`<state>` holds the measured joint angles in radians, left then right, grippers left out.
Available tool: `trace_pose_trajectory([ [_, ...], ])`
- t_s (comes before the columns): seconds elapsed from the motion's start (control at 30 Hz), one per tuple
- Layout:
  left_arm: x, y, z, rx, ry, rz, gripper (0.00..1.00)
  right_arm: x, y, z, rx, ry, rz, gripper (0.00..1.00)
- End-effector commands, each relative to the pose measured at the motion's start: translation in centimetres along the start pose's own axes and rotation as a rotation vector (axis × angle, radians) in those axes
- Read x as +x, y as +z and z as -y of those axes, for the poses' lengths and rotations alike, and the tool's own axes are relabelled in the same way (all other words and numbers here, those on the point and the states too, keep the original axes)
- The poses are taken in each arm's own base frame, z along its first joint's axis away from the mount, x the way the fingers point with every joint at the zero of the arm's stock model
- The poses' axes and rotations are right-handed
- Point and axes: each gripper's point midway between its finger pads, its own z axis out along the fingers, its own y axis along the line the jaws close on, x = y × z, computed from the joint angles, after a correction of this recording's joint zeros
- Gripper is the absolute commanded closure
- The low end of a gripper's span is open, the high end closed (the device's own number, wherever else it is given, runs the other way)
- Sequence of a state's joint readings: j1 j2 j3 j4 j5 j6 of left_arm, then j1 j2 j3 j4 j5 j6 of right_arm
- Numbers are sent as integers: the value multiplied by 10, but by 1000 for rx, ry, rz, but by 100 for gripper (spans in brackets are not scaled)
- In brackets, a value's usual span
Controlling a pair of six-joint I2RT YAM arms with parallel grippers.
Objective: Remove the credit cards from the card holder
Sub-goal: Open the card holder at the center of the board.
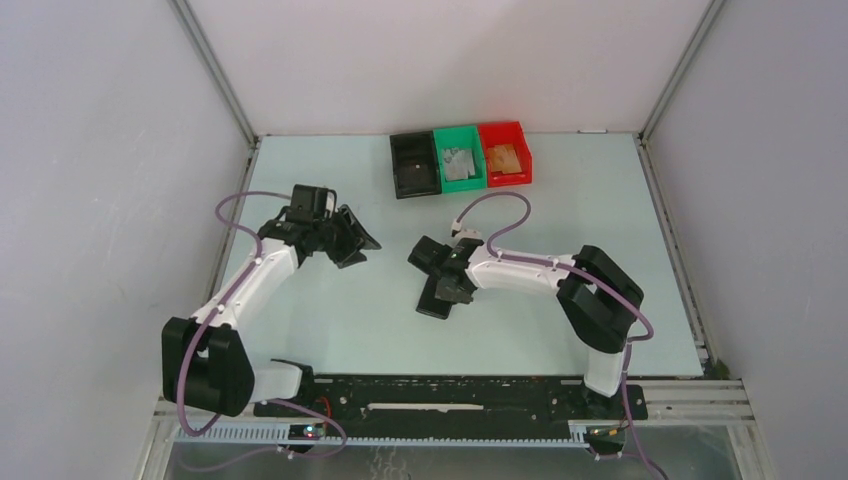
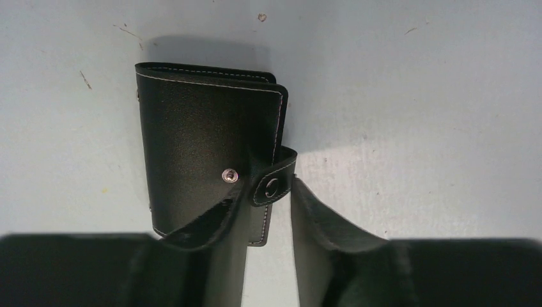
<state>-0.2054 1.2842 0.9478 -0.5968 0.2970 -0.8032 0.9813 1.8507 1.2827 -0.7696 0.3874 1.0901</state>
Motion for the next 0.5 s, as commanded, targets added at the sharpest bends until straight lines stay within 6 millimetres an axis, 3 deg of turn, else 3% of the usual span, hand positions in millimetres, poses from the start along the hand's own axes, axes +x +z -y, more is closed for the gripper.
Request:
trace_pose_trajectory([
  [0.0,3,-1,5,44,34,-2,48,-12,-2,6,15,57,46,68],
  [0.13,4,-1,4,44,37,-6,49,-19,-5,10,0,47,74,100],
  [0.3,3,-2,6,46,53,-5,49,-33,-32,-3,-70,-19,166,100],
  [0.47,3,-6,2,25,65,3,49,-56,-80,-53,-271,-106,234,100],
])
